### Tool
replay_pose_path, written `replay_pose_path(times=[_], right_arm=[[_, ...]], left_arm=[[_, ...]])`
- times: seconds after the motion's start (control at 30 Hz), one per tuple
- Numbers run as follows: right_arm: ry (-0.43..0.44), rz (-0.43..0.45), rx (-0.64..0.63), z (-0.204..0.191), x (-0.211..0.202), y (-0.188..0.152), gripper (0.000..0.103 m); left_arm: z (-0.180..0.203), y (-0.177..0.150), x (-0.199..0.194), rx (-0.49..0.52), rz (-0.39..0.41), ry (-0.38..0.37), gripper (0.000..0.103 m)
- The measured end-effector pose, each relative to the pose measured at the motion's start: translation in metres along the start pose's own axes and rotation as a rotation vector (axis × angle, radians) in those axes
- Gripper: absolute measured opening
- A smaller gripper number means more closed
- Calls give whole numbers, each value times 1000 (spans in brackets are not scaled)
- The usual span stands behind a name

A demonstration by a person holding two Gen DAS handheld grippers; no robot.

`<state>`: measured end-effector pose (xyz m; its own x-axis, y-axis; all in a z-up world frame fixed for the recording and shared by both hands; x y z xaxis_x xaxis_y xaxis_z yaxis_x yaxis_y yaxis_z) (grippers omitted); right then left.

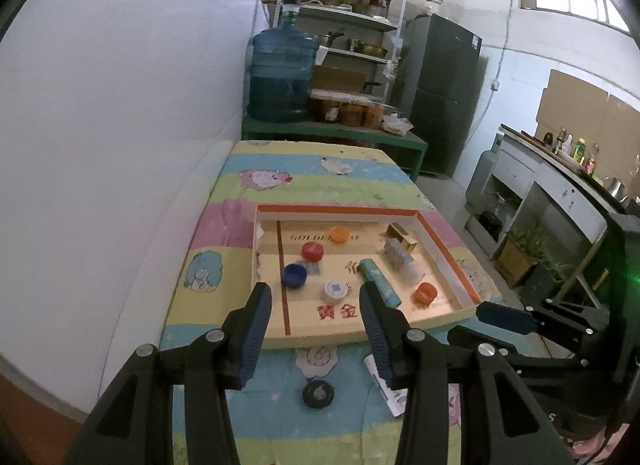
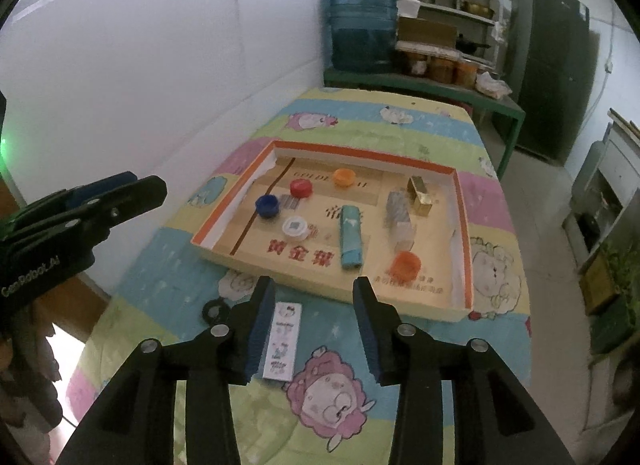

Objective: Organize rigid objects
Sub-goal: 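Move the left gripper toward the black cap while the right approaches the Hello Kitty box, then grasp the white Hello Kitty box with the right gripper while the left grasps the black cap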

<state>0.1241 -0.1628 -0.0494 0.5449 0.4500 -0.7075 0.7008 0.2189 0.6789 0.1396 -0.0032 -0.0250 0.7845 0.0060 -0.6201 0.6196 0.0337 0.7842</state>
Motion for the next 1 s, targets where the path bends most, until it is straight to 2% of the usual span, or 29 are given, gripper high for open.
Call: replay_pose_path(times=[0.07,0.13,0.17,0.27,0.77,1.0], right_arm=[[-2,0,1,-3,1,-5,48],[-10,1,1,-5,3,-11,58],[-12,-1,1,-5,4,-14,59],[-14,-13,6,-8,10,-24,60],[-32,-87,41,-8,54,-56,60],[-46,-109,38,-5,69,-61,60]], left_arm=[[-2,-5,0,-3,0,2,46],[-4,-11,0,-4,-5,2,46],[-5,-15,0,-5,-9,1,46],[-6,-28,7,-6,-36,-7,54],[-9,-73,41,-3,-139,-15,54],[1,-91,65,42,-202,-16,54]])
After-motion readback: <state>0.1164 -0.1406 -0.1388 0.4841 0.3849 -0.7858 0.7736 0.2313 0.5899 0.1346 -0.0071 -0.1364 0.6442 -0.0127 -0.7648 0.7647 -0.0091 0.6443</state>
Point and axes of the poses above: each gripper's, at about its wrist camera, not at the fingertips, and x roughly the way its jaws point, z to its right, y to its top, the point moved 4 cm from there along x, roughly the way its jaws point, and after that the axes turned 11 degrees about y, right-handed, at the moved point
